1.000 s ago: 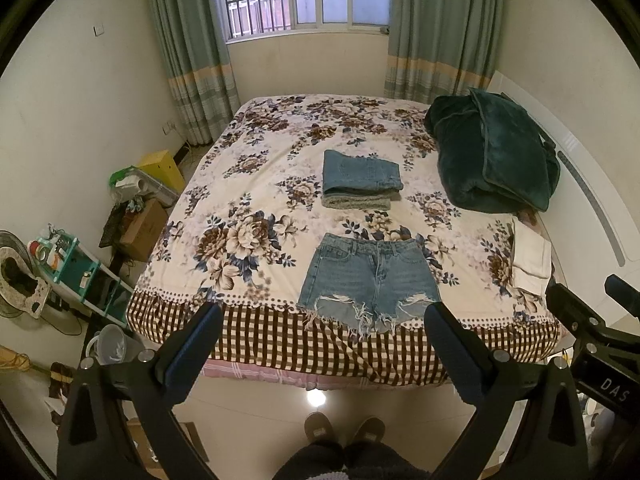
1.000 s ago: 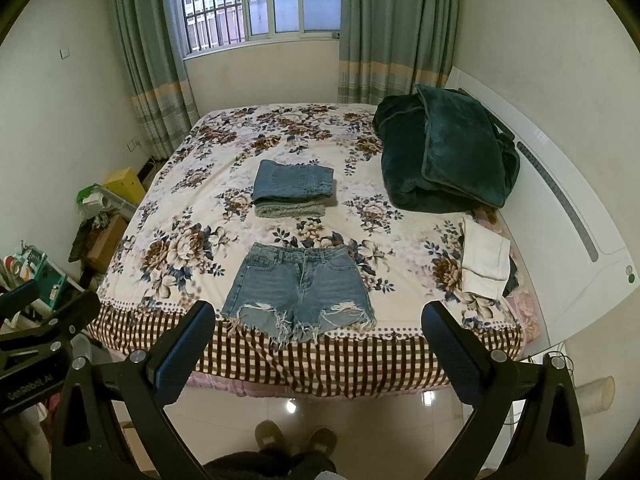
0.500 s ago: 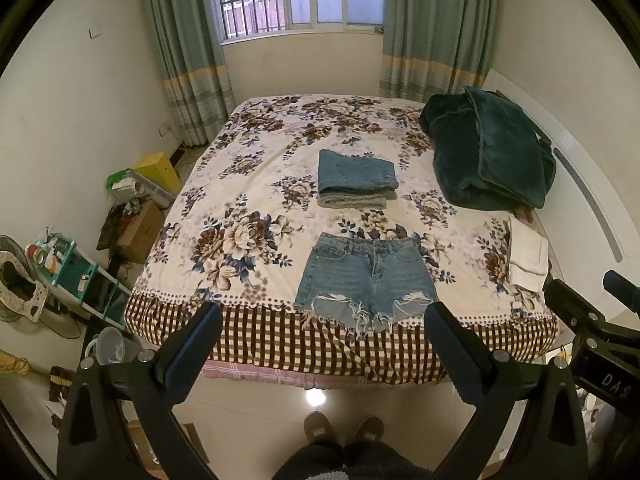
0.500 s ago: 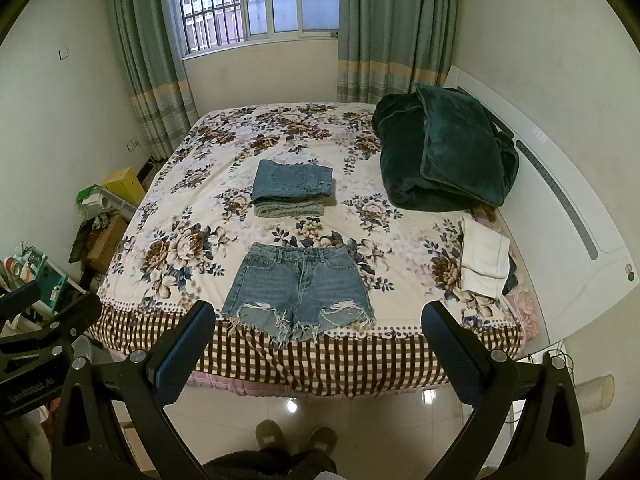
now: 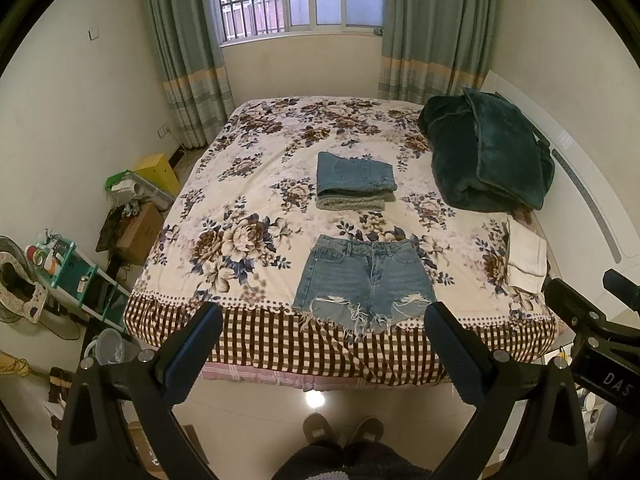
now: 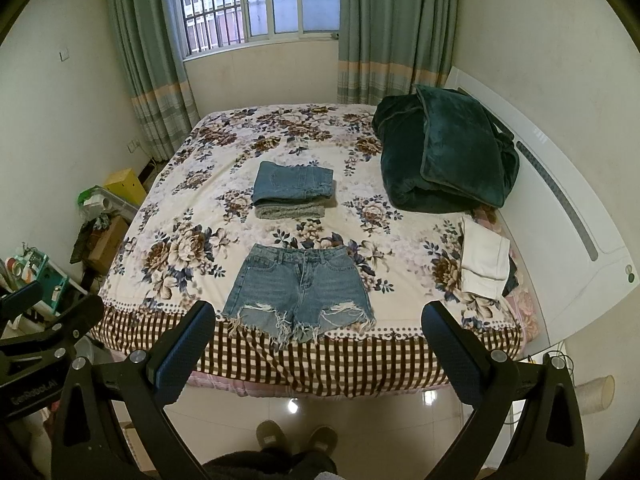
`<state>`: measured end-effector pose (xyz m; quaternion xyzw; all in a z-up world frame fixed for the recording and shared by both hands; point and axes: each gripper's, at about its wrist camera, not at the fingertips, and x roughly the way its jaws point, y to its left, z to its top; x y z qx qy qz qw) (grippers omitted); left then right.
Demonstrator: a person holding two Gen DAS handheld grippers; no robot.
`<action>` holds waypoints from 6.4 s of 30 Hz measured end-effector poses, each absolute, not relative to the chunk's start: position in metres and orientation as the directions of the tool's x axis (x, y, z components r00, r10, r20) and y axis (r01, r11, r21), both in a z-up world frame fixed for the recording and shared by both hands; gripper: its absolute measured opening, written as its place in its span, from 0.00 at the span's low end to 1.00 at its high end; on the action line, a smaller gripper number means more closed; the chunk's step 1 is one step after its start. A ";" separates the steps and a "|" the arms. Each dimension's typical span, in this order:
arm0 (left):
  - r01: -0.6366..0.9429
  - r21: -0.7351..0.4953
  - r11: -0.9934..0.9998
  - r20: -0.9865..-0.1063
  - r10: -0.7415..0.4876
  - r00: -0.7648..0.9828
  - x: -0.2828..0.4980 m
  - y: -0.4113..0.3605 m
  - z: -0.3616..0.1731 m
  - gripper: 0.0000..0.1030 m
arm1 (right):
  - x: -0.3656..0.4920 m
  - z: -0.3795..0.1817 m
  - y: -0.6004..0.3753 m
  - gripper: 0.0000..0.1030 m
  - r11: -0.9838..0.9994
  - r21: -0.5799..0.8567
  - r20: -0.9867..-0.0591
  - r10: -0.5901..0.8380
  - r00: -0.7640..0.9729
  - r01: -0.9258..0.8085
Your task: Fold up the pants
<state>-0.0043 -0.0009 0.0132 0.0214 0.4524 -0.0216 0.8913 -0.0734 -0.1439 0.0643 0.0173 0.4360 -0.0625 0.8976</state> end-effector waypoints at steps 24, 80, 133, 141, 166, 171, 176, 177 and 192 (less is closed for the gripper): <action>0.068 0.018 0.998 -0.810 -0.025 0.585 0.000 -0.007 0.016 1.00 | -0.074 0.062 -0.145 1.00 0.991 -0.016 -0.790 -0.092 0.607 0.130; -0.183 -0.077 0.980 -0.988 -0.050 0.145 0.226 -0.279 -0.513 0.04 | 0.470 -0.626 -0.403 0.85 0.854 0.519 -0.844 0.518 -0.140 0.038; -0.623 -0.428 0.655 -0.902 -0.267 0.339 0.216 0.068 -0.528 0.73 | 0.489 -0.544 -0.008 0.77 0.936 0.225 -0.961 0.167 -0.218 -0.272; -0.543 -0.317 0.778 -0.943 -0.198 0.267 0.247 0.046 -0.557 0.02 | 0.475 -0.536 -0.077 0.77 0.968 0.149 -0.978 0.114 -0.177 -0.201; -0.645 -0.279 0.711 -0.950 -0.105 0.295 0.231 0.106 -0.538 0.44 | 0.527 -0.565 -0.023 0.77 0.894 0.151 -0.989 0.131 -0.075 -0.422; -0.734 -0.283 0.617 -0.942 -0.033 0.335 0.213 0.077 -0.506 0.76 | 0.497 -0.526 -0.088 0.77 0.876 0.278 -0.959 0.273 -0.071 -0.394; -0.808 -0.486 0.333 -0.873 -0.147 0.465 0.193 0.020 -0.498 0.76 | 0.465 -0.530 -0.164 0.77 0.877 0.299 -0.954 0.276 -0.117 -0.376; -0.821 -0.515 0.246 -0.857 -0.168 0.487 0.189 0.004 -0.501 0.76 | 0.461 -0.534 -0.179 0.77 0.883 0.291 -0.957 0.264 -0.124 -0.369; -0.696 -0.488 -0.526 -0.742 -0.170 0.649 0.163 -0.065 -0.619 0.74 | 0.466 -0.580 -0.217 0.77 0.818 0.513 -0.854 0.454 -0.255 -0.261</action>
